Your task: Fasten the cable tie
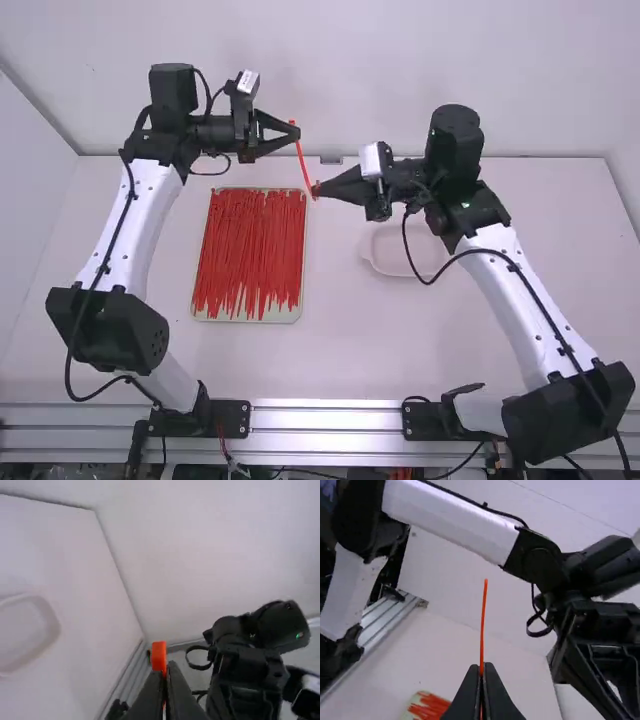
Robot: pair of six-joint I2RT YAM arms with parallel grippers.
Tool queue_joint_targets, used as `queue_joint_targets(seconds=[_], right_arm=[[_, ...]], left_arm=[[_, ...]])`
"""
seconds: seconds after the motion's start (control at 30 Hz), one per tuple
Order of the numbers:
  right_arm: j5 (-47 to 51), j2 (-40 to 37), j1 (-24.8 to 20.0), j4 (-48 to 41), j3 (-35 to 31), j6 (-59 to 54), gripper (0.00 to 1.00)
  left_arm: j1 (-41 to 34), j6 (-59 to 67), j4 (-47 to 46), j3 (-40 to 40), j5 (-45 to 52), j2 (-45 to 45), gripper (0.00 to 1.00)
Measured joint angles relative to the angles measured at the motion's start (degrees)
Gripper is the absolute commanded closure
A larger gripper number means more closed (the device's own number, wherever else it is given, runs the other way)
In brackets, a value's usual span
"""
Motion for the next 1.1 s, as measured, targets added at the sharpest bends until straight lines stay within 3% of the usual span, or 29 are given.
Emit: queue_joint_targets(seconds=[0.13,0.47,0.7,1.1], right_arm=[[-2.1,1.2,0.4,3.8,0.0,5.3,1.00],[-1.4,8.4,-1.6,15.7,0.0,42.2,1.00],[-3.7,9.5,-1.8,12.1,0.0,63.0,1.00],[-5.3,9.5,2.3,0.8,0.0,72.0,1.00]], left_arm=[[-0.8,9.9,0.5,0.0,2.2,0.0,0.98],[-2.3,40.9,0.3,-2.9,-2.4,0.0,0.98],[-2.4,55.6,1.2,-5.0,-6.4,0.0,0.98],[-2.4,63.9,8.7,-5.0,-0.5,0.0,0.98]])
